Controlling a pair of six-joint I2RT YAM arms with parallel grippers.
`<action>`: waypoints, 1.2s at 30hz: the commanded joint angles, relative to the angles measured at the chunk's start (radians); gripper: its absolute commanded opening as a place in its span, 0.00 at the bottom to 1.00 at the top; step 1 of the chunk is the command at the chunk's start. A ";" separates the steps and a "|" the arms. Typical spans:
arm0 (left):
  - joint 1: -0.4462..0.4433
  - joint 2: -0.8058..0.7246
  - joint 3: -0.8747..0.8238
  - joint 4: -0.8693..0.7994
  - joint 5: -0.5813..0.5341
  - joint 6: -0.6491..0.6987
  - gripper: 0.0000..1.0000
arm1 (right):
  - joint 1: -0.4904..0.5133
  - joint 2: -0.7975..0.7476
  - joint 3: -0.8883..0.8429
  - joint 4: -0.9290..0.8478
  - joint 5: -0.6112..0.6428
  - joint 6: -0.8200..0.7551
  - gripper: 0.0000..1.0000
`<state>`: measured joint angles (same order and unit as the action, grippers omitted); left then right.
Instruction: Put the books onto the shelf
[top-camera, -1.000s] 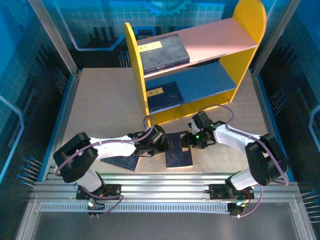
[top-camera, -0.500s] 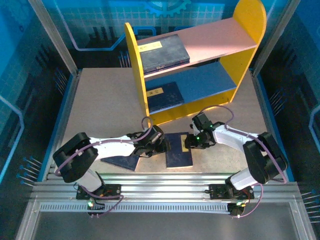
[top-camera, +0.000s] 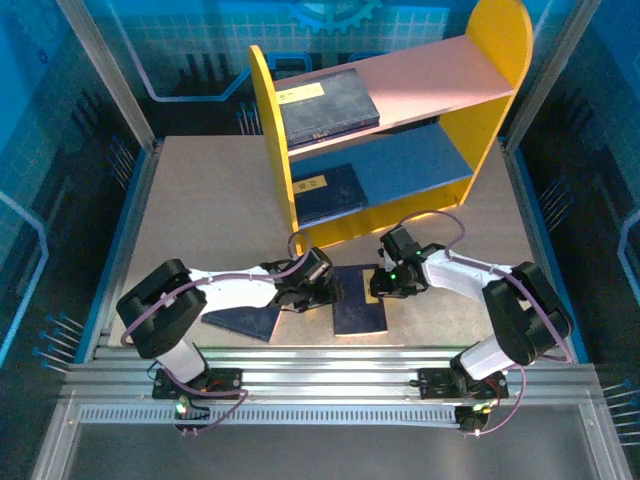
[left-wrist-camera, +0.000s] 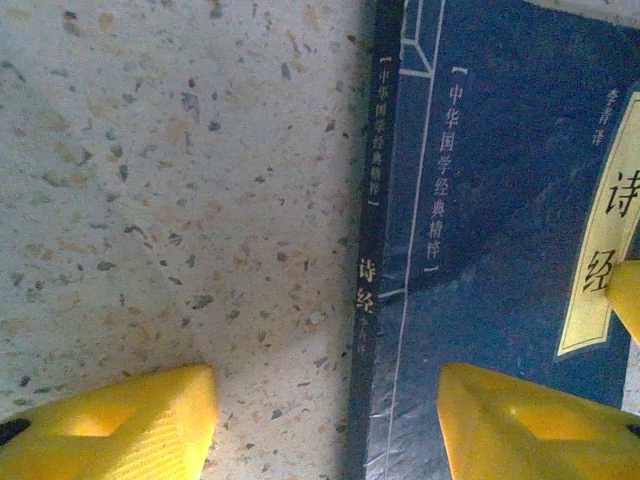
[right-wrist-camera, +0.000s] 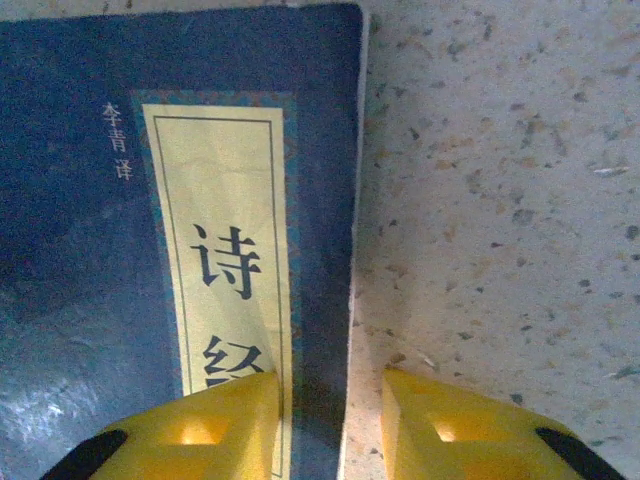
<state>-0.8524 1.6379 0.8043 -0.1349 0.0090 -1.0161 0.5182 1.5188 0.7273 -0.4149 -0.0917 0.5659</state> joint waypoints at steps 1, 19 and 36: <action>-0.019 0.079 0.035 0.166 0.109 -0.007 0.61 | 0.083 0.102 -0.063 0.129 -0.059 0.059 0.32; -0.037 0.078 0.084 0.261 0.170 0.039 0.58 | 0.181 0.217 -0.065 0.263 -0.111 0.130 0.27; -0.037 -0.033 0.093 0.150 0.077 0.118 0.21 | 0.179 0.191 -0.061 0.287 -0.133 0.106 0.34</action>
<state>-0.8810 1.6455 0.8600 -0.0402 0.0685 -0.9348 0.6216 1.5890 0.7296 -0.2115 -0.0906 0.6804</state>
